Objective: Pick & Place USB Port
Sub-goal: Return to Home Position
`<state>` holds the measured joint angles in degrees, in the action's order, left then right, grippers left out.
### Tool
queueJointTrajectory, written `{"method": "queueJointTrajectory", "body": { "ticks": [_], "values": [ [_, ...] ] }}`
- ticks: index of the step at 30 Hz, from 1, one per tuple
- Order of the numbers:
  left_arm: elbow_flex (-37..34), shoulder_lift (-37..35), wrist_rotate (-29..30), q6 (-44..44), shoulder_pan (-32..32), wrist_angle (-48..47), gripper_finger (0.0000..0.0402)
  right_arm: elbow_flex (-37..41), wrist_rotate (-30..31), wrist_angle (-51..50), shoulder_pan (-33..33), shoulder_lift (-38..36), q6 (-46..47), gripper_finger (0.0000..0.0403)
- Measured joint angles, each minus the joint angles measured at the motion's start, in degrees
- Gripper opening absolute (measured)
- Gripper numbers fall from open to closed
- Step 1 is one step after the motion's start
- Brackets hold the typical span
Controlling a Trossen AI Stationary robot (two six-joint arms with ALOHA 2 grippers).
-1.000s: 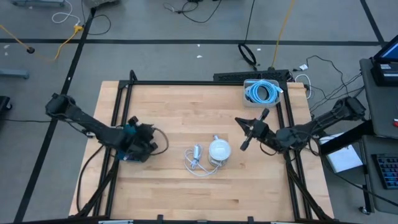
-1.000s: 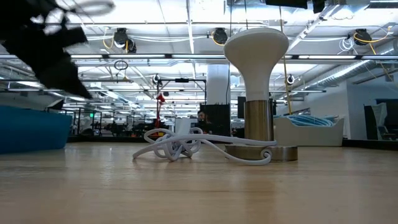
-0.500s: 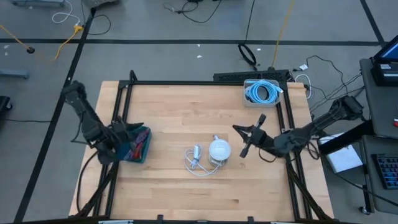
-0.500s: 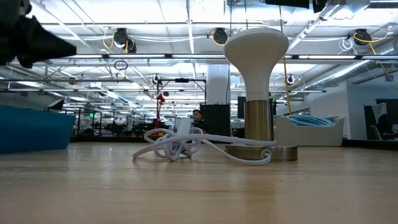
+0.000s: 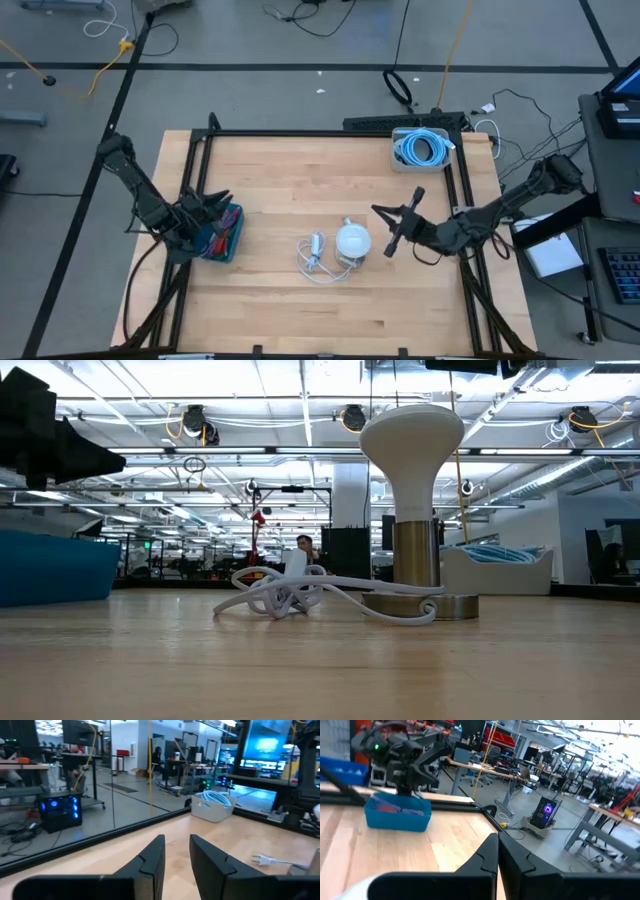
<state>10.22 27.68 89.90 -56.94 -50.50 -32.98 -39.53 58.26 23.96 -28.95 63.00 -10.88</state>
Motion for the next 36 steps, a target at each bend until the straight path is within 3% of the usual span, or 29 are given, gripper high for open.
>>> {"method": "queueJointTrajectory", "body": {
  "ticks": [6, 13, 18, 22, 26, 32, 36],
  "values": [
    [0.0, -0.01, 0.1, -0.47, 2.02, -0.03, 0.009, 1.55, -0.78, -2.18, 0.83, -2.19, -4.52, 0.0],
    [0.0, -0.02, 0.16, -0.68, 4.48, -0.06, 0.009, 12.31, -20.71, -1.35, 15.24, -22.32, -1.0, 0.0],
    [0.0, -0.01, 0.16, -0.61, 7.54, -0.09, 0.009, 17.36, -39.56, -5.49, 26.51, -36.44, -1.0, 0.0],
    [0.0, -0.01, 0.18, -0.6, 9.74, -0.05, 0.009, 17.53, -37.73, -16.16, 35.13, -45.97, 0.4, 0.0],
    [0.0, 0.0, 0.18, -0.64, 10.36, -0.04, 0.009, 17.51, -46.49, -20.28, 43.18, -53.91, 4.31, 0.0],
    [0.0, 0.0, 0.16, -0.7, 10.35, 0.02, 0.009, 22.93, -59.66, -19.54, 49.66, -58.18, 10.98, 0.0],
    [0.0, 0.0, 0.16, -0.84, 10.3, 0.09, 0.009, 30.16, -59.86, -17.12, 50.59, -58.09, 13.0, 0.0]
  ]
}}
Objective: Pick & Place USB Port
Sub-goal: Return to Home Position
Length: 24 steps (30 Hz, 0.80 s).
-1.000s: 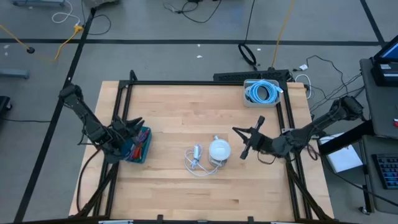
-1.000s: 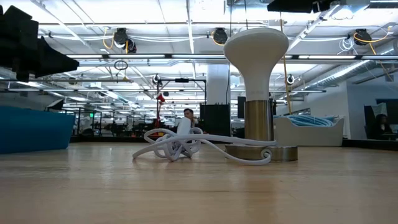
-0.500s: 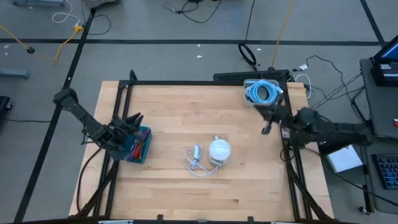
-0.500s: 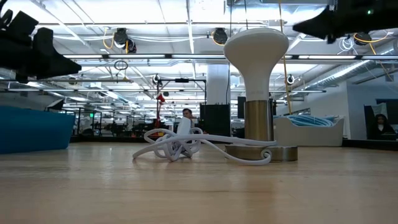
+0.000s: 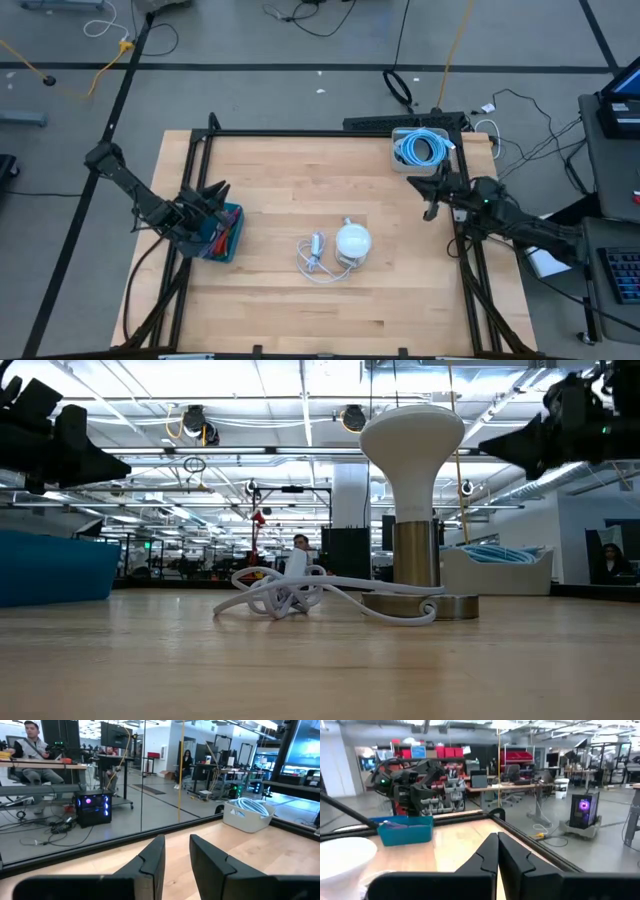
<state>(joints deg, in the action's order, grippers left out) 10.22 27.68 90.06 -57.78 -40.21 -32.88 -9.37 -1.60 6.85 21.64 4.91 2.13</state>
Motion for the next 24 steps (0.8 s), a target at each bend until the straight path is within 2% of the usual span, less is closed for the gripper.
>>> {"method": "queueJointTrajectory", "body": {
  "ticks": [5, 10, 13, 17, 24],
  "values": [
    [0.0, 0.0, -0.02, 0.01, 0.0, 0.0, 0.009, 6.08, -1.52, 9.43, 0.16, 0.01, -0.07, 0.0],
    [0.0, 0.0, -0.06, 0.78, 0.0, 0.0, 0.009, 7.5, -0.03, 9.28, 0.14, -0.01, -0.08, 0.0],
    [0.02, 0.07, -0.54, 3.5, 0.29, -0.02, 0.009, 7.51, 0.08, 9.24, 0.14, -0.05, 0.25, 0.0],
    [0.02, 0.07, -1.05, 11.55, 1.01, -0.02, 0.009, 7.56, 1.47, 9.23, 0.14, 0.01, -0.07, 0.0],
    [0.02, 0.07, -10.0, 18.52, 1.07, 0.02, 0.009, 7.65, 1.56, 9.21, 0.14, 0.02, 0.2, 0.0003]
  ]
}}
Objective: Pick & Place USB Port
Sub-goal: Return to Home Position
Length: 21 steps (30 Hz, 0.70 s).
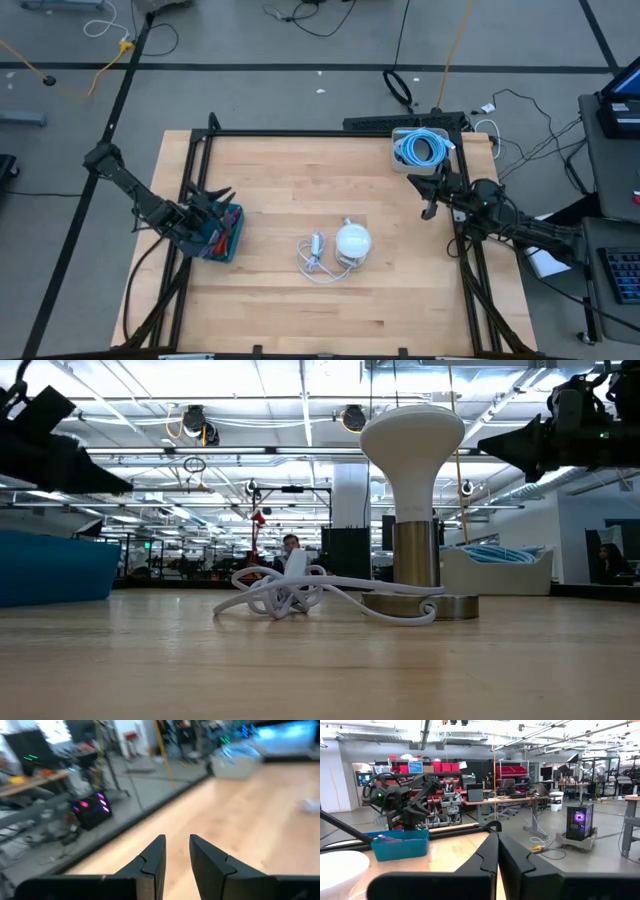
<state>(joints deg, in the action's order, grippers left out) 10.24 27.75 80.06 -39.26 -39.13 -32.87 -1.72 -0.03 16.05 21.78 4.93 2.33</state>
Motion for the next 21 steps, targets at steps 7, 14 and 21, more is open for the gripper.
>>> {"method": "queueJointTrajectory", "body": {
  "ticks": [7, 14, 21],
  "values": [
    [0.0, 0.0, -15.0, 0.15, 0.0, 0.01, 0.009, 0.07, 0.0, -0.01, 0.0, 0.0, 0.01, 0.0002],
    [0.0, 0.0, -29.31, 0.08, 0.0, 0.03, 0.009, 0.08, 0.0, -0.02, 0.0, 0.0, 0.0, 0.0002],
    [0.04, -0.01, -38.31, 0.01, 0.0, 0.07, 0.009, 0.11, 0.0, -0.02, 0.0, 0.0, 0.0, 0.0003]
  ]
}}
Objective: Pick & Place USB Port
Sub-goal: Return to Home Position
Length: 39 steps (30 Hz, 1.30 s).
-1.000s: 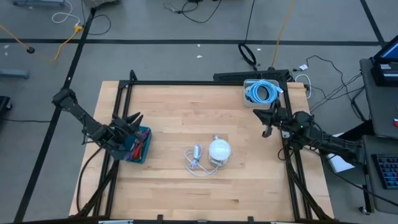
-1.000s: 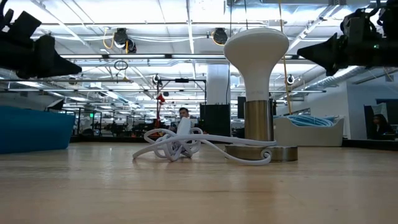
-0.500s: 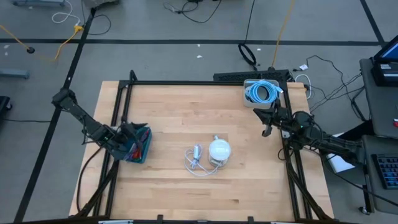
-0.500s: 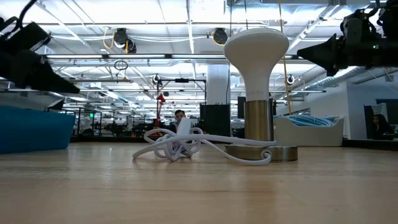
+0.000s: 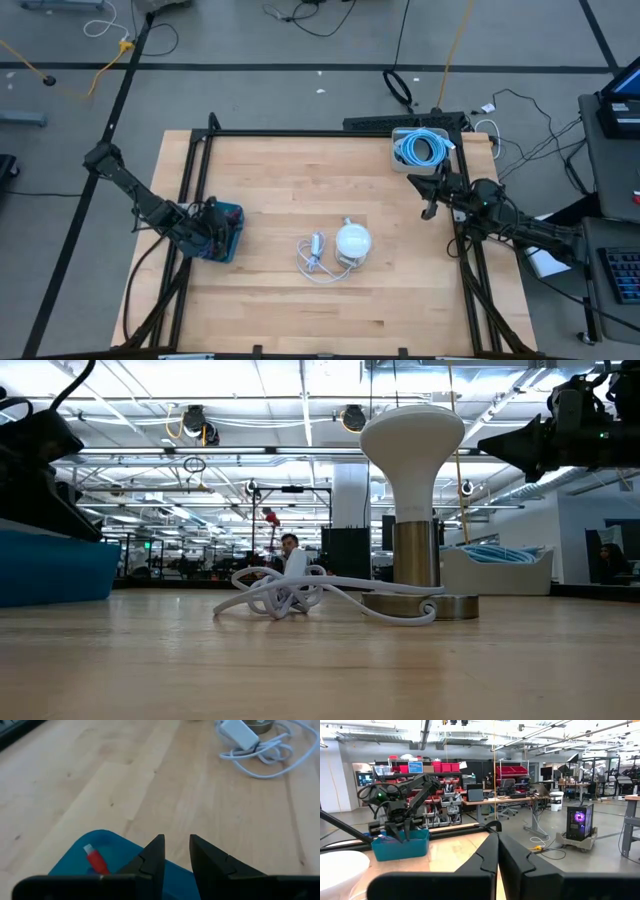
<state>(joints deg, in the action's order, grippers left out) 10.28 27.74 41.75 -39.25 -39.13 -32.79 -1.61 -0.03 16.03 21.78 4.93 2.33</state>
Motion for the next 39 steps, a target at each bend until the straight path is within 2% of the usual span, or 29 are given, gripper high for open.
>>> {"method": "queueJointTrajectory", "body": {
  "ticks": [39],
  "values": [
    [0.02, -0.01, -1.54, 0.03, 0.0, 0.06, 0.009, 0.0, -0.02, -0.04, -0.01, 0.02, 0.01, 0.0004]
  ]
}}
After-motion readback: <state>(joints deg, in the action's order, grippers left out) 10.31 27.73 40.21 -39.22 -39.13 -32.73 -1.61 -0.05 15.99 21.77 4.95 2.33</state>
